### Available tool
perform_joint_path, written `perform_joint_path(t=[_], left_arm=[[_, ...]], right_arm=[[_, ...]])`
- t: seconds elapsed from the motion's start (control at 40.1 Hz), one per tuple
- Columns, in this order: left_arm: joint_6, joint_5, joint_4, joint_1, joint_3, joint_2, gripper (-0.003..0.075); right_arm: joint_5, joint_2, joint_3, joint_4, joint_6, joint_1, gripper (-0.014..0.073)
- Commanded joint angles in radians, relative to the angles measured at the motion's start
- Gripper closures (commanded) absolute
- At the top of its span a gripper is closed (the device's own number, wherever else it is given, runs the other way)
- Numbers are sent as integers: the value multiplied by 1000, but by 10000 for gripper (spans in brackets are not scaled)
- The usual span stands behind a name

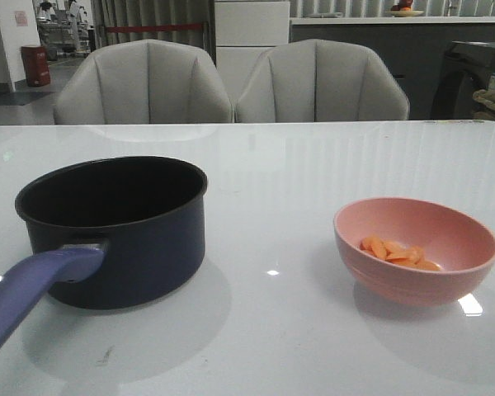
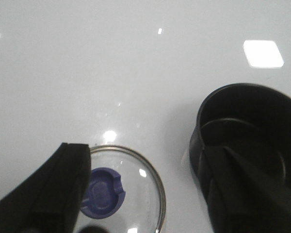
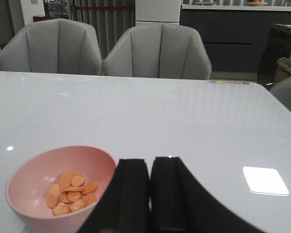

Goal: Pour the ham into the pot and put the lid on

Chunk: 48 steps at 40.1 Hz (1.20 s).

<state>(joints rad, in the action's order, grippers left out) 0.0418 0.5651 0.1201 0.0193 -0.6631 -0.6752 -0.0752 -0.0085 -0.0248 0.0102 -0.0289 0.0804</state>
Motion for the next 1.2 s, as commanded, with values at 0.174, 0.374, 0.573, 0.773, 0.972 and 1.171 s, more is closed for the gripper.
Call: perform_joint_path(t=[0.174, 0.374, 0.573, 0.773, 0.972, 1.171], left_arm=[[0, -285, 16, 110, 228, 369, 221], [0, -467, 16, 146, 376, 547, 221], [0, -559, 16, 146, 432, 590, 221], [0, -565, 14, 146, 432, 590, 221], [0, -559, -13, 146, 432, 563, 222], [0, -559, -13, 146, 432, 541, 221]], right_arm=[[85, -20, -11, -10, 2, -1, 433], [85, -20, -11, -10, 2, -1, 433], [174, -20, -11, -10, 2, -1, 433], [180, 4, 86, 48, -33, 0, 433], [-143, 181, 316, 53, -33, 0, 433], [-174, 312, 355, 53, -32, 0, 433]])
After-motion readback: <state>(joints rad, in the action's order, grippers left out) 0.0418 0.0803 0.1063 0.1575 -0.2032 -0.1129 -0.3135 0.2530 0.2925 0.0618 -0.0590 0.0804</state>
